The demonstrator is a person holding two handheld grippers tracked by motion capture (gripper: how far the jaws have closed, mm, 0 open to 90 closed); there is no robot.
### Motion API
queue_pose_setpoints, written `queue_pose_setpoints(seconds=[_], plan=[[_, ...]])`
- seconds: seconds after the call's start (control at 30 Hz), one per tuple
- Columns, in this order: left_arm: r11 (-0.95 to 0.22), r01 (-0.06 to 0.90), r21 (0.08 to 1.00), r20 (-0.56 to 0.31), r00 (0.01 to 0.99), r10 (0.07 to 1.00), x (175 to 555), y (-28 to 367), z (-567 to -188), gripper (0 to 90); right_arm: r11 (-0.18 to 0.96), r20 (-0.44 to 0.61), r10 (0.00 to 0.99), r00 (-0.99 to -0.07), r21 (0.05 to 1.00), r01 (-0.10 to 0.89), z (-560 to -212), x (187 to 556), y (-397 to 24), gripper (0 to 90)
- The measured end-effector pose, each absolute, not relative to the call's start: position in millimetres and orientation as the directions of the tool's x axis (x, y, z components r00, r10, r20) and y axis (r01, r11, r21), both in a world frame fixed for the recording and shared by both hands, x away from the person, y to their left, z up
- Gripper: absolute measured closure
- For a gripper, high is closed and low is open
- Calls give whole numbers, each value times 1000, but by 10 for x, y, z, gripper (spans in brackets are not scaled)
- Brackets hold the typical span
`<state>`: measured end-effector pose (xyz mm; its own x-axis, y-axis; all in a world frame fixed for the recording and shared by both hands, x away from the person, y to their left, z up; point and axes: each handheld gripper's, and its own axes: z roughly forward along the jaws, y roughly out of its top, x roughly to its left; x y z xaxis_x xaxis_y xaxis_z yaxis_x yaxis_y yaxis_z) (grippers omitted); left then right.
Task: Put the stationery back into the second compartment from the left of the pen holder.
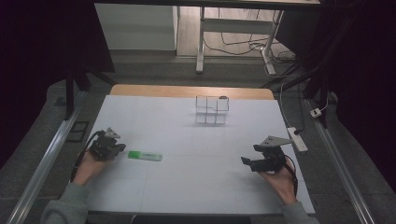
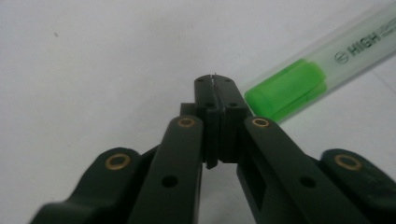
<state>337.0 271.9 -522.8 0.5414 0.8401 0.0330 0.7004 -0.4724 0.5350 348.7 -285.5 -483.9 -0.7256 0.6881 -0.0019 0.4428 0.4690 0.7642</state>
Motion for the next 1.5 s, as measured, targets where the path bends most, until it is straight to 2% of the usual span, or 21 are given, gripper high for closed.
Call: queue_pose_setpoints(seconds=[0.13,0.77,1.17,1.5], plan=[[-476,715,513,19,545,839,3376,2698,-5286,889,468,-2,689,-725,765,443,-4840,3488,-2863,226],[-477,701,530,-35,580,814,3365,2617,-5294,888,468,-5,693,-721,763,445,-4832,3486,-2868,225],[-465,696,547,-10,561,828,3408,2631,-5314,888,472,-7,692,-722,761,445,-4839,3489,-2872,224],[-476,689,547,-38,588,808,3404,2557,-5311,888,472,-7,693,-721,761,445,-4838,3488,-2872,223]])
